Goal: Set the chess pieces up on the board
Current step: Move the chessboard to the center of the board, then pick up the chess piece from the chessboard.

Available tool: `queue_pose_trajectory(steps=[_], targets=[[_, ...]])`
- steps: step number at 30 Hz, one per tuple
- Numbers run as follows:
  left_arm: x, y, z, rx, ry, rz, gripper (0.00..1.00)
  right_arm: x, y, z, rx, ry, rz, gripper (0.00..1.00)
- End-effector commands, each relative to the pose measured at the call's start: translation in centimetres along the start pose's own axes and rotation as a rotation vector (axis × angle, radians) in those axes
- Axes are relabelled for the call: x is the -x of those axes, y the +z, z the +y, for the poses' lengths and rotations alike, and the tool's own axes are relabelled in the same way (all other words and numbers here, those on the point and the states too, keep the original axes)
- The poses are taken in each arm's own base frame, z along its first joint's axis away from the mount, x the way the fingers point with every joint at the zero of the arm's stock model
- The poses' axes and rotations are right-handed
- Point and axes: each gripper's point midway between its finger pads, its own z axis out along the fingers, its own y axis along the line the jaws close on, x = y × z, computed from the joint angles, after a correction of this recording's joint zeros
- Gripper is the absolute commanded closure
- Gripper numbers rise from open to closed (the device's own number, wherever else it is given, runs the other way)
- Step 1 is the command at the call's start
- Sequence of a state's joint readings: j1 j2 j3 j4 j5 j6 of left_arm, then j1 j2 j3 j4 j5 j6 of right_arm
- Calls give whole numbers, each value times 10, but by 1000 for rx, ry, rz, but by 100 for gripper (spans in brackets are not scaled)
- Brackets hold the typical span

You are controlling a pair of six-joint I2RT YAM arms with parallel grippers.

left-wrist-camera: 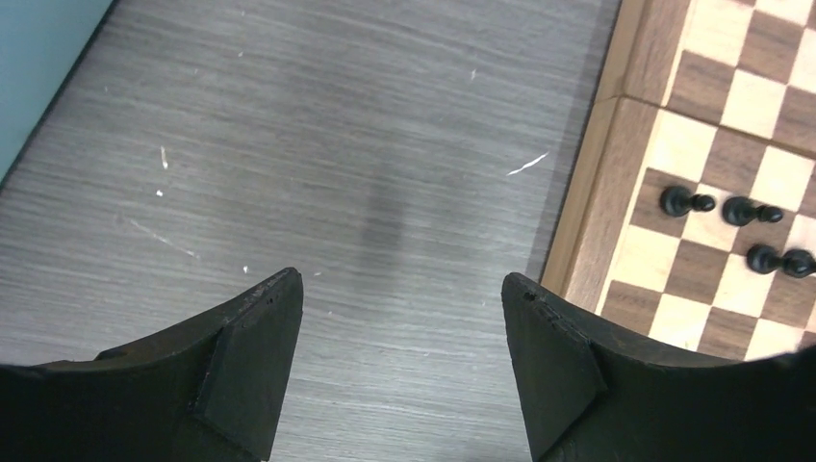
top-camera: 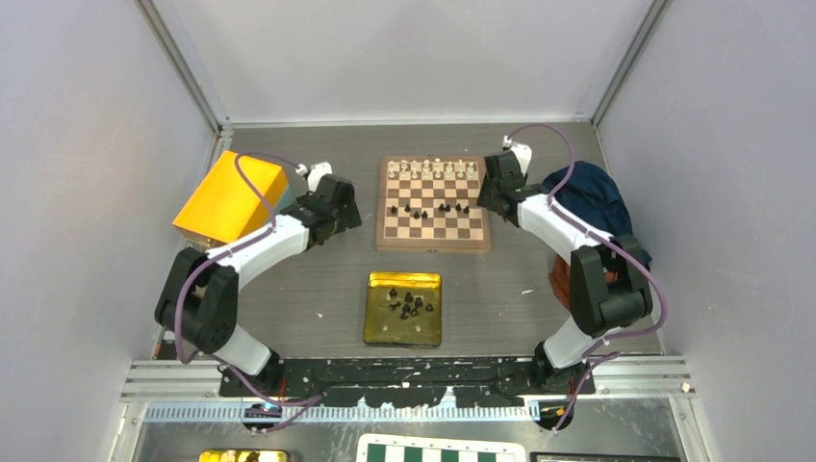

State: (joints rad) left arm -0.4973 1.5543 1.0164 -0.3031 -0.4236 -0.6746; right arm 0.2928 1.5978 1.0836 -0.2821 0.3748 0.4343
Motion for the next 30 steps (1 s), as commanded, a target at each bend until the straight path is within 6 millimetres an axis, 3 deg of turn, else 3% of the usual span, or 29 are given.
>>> queue_pose_trajectory(steps=[1,10,30], targets=[[16,-8,-7,-52,-80,-79,23,-10,0,26,82,-91,17,48],[9,-9,-5,-71,-89,-77,24,-24,15,49,133,-147,35,50],[3,-3,-1,-57,-80,-77,24,-16,30,75,168,-170,39,56]])
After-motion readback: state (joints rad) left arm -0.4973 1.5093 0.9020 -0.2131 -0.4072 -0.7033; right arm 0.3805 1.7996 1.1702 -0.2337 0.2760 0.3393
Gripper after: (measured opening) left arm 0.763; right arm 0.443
